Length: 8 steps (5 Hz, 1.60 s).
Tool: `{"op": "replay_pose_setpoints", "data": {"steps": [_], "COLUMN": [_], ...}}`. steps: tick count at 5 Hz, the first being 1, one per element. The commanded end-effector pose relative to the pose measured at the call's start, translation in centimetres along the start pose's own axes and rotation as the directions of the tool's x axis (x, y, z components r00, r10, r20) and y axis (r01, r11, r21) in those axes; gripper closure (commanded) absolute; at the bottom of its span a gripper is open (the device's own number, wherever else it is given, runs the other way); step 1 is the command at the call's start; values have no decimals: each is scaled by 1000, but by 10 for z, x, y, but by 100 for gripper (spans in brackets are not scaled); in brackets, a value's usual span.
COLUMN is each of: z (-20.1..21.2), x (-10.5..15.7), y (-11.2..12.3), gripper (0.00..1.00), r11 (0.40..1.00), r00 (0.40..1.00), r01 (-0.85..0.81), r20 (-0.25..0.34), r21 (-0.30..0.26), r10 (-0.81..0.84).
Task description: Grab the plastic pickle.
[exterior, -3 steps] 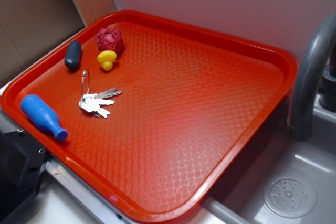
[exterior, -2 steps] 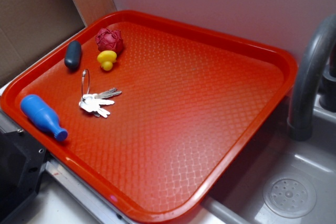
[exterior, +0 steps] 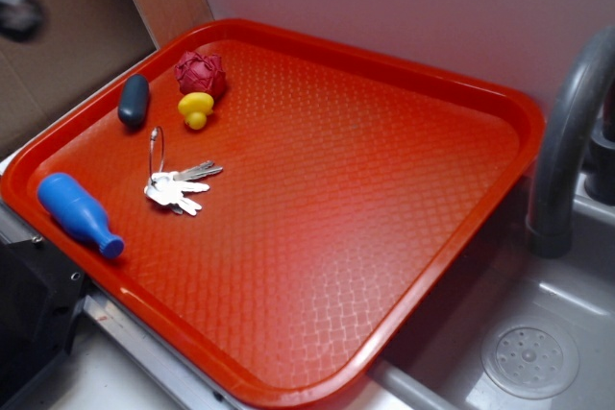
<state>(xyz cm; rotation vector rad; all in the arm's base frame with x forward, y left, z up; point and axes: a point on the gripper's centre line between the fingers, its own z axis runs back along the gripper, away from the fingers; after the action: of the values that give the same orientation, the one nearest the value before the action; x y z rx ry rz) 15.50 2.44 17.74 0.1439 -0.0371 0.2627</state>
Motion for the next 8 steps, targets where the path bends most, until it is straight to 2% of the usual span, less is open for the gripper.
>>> {"op": "replay_pose_setpoints", "data": {"steps": [1,5,6,7,8], "z": [-86,-86,-116,-134,-135], "x": [50,50,69,77,78], "y": [33,33,55,71,89], "gripper": [0,0,0,0,0], "r11": [916,916,906,883,866], "r00": [916,916,904,883,866], "r01": [-396,-396,-424,-469,-500], "r20": [100,100,55,41,29], "r21": [69,69,-1,6,-3], "r10": [388,388,424,468,500]}}
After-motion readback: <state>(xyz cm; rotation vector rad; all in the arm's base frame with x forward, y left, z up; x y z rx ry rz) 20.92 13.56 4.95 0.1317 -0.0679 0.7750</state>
